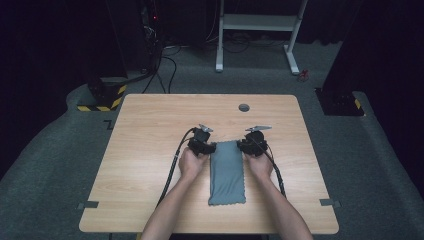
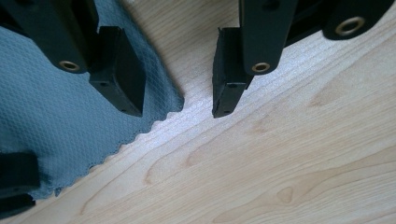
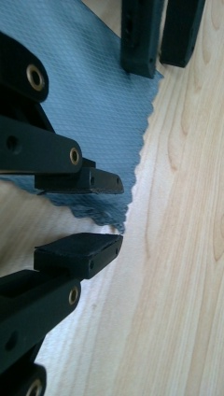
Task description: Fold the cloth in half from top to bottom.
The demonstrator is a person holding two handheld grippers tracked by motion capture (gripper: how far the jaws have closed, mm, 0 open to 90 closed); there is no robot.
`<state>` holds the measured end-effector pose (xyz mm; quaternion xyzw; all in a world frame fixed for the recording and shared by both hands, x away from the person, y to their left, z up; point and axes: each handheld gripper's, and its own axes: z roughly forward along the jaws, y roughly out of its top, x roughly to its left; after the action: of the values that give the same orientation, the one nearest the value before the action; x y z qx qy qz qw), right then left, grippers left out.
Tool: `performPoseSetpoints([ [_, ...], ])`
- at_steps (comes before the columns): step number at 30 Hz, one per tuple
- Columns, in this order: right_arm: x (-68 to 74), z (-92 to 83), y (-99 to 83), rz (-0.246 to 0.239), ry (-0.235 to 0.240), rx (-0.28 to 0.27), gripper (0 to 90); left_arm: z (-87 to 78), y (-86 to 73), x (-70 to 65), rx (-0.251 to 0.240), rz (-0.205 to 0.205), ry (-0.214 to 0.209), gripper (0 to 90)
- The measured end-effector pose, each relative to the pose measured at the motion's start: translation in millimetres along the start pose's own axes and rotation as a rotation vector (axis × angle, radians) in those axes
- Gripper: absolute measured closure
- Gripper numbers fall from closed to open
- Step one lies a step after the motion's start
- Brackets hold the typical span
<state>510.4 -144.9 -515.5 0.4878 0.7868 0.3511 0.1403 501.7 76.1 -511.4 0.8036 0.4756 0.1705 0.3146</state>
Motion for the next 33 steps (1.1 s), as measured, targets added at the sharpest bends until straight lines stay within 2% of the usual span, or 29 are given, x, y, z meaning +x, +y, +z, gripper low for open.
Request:
performPoseSetpoints([
  [3,3.0,3.6,4.0,-0.016,-0.016,0.006,69.6,1.1,2.3,-0.2,0.007,-0.003,0.001,57.5],
  [4,3.6,4.4,4.4,-0.026,-0.025,0.005,70.3,1.3,3.6,0.3,0.013,0.007,0.002,58.3],
  [8,2.7,6.5,9.0,-0.026,-0.023,0.023,74.2,3.2,6.2,-1.0,0.015,0.007,-0.008,64.5],
  [9,4.3,7.9,13.4,-0.042,-0.022,0.052,76.8,3.6,6.5,-1.1,0.012,0.005,-0.010,65.9],
  [12,6.2,9.0,13.7,-0.068,-0.026,0.050,81.4,3.8,7.1,-1.2,0.015,0.002,-0.012,67.7],
  [13,5.8,9.2,13.5,-0.064,-0.017,0.048,84.3,4.1,7.8,-1.7,0.016,0.010,-0.016,69.6],
  [14,4.4,9.2,13.6,-0.054,0.008,0.054,87.6,4.5,9.1,-4.0,0.023,0.015,-0.022,75.3],
  [16,4.5,9.1,13.6,-0.050,0.013,0.057,88.1,4.5,9.7,-4.1,0.029,0.017,-0.027,77.6],
  [18,3.7,9.1,13.6,-0.057,0.020,0.057,88.9,5.0,10.8,-2.4,0.033,0.006,-0.042,82.3],
  [19,3.2,9.2,13.6,-0.060,0.020,0.056,89.1,5.7,11.1,1.0,0.035,-0.025,-0.078,85.0],
  [20,3.2,9.2,13.6,-0.060,0.020,0.056,89.1,5.7,11.1,1.0,0.035,-0.025,-0.078,87.3],
  [22,3.4,8.9,13.6,-0.060,0.019,0.056,89.4,6.2,10.9,3.6,0.034,-0.045,-0.099,87.8],
  [23,2.9,8.1,13.6,-0.065,0.023,0.057,89.4,5.9,10.4,4.1,0.033,-0.029,-0.105,88.2],
  [27,-0.3,3.5,14.6,-0.060,0.042,0.043,89.5,5.4,10.5,7.1,0.026,-0.041,-0.122,88.7],
  [31,-0.8,-2.1,16.1,-0.076,0.052,0.025,89.7,2.0,12.1,9.4,0.009,-0.051,-0.146,88.8],
  [33,-1.0,-4.5,17.2,-0.069,0.055,0.021,89.7,-0.6,13.7,9.6,0.001,-0.039,-0.145,88.8],
])
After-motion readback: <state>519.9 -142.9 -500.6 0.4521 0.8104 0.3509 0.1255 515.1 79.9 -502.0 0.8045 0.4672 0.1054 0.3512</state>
